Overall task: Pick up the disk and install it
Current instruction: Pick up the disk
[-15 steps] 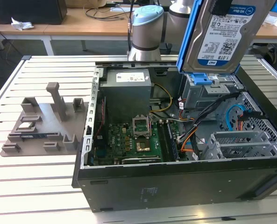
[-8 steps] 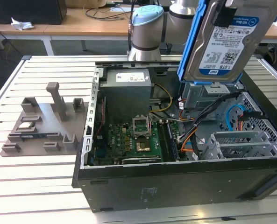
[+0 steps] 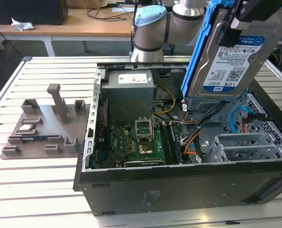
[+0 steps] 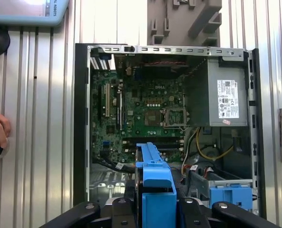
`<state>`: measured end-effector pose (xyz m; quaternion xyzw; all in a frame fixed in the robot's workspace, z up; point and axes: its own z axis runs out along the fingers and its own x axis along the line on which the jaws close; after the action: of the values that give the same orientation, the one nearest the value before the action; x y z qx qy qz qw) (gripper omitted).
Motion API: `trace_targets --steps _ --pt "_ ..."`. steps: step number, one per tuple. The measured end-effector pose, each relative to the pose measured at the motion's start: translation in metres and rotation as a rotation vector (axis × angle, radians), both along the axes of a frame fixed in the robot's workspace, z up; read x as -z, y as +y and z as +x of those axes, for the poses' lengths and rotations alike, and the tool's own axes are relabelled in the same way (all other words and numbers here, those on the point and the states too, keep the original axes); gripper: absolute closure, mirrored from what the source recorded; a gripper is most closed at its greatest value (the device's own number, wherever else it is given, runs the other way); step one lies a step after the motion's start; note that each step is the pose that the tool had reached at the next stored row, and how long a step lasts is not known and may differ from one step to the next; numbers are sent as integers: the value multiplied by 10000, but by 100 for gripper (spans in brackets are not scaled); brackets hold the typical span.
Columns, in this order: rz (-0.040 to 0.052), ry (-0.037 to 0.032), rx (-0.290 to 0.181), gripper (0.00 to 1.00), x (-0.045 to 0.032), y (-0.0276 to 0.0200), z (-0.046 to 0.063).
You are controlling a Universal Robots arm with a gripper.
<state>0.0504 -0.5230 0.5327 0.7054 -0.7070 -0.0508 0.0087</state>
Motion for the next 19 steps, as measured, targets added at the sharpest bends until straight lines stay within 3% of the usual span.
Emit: trace_targets --steps 12,19 --pt "0 0 -1 63 76 -174 1" --pt "1 0 -1 63 124 -248 1"
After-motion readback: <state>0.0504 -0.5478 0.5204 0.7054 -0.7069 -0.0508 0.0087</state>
